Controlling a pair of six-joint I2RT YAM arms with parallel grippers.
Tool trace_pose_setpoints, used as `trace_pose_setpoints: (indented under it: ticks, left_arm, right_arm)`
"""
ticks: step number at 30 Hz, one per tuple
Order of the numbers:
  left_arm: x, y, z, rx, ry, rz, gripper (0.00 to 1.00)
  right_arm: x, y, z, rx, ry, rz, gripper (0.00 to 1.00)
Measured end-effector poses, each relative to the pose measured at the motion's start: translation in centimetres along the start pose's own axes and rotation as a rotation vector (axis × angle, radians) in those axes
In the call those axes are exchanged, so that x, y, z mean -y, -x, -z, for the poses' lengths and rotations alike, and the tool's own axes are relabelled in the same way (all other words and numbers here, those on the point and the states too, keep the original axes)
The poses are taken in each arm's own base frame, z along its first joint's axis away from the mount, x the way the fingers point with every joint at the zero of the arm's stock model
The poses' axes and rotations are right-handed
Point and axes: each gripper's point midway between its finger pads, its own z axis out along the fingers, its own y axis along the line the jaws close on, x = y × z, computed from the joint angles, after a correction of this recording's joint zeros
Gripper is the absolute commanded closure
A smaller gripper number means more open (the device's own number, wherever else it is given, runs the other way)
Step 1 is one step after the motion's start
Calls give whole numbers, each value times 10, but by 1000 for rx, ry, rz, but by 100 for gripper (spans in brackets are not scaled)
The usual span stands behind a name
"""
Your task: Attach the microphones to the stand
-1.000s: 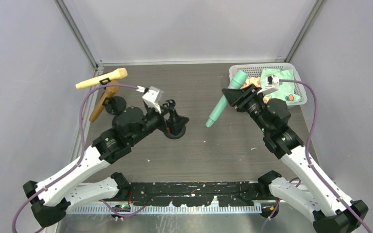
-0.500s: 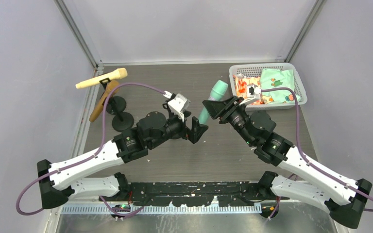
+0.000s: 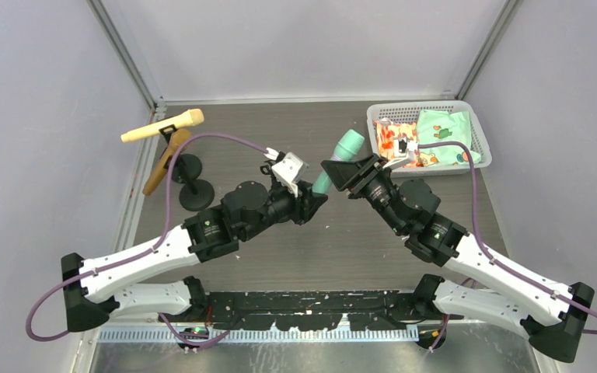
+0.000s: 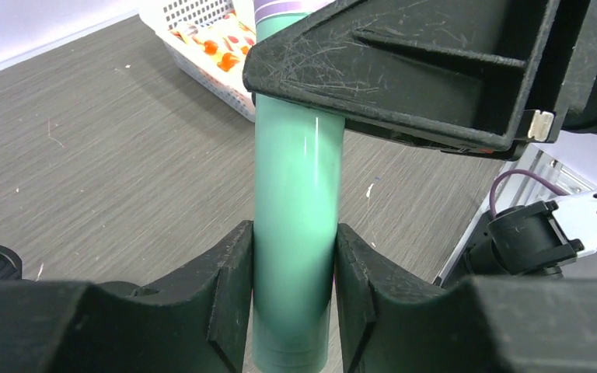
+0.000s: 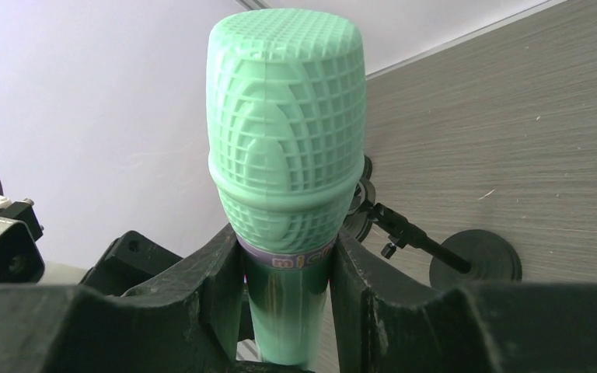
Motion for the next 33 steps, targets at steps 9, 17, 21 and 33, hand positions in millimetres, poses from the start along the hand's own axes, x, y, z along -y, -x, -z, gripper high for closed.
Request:
trace_pose_setpoints:
  ticks: [9, 17, 21, 33]
  left_arm:
    - [-1, -3, -3, -5, 6, -10, 46]
    - [1, -5, -3, -10, -6, -17, 79]
    - [1, -5, -3, -10, -6, -25, 100]
    - [4, -9, -4, -15, -27, -24, 100]
  right_arm:
    - [-11, -2, 1, -20, 39, -70, 92]
    - [-16, -2, 2, -27, 57, -98, 85]
    - [-16, -3, 2, -27, 56, -98, 68]
    - [-15, -3, 1, -24, 56, -93, 45]
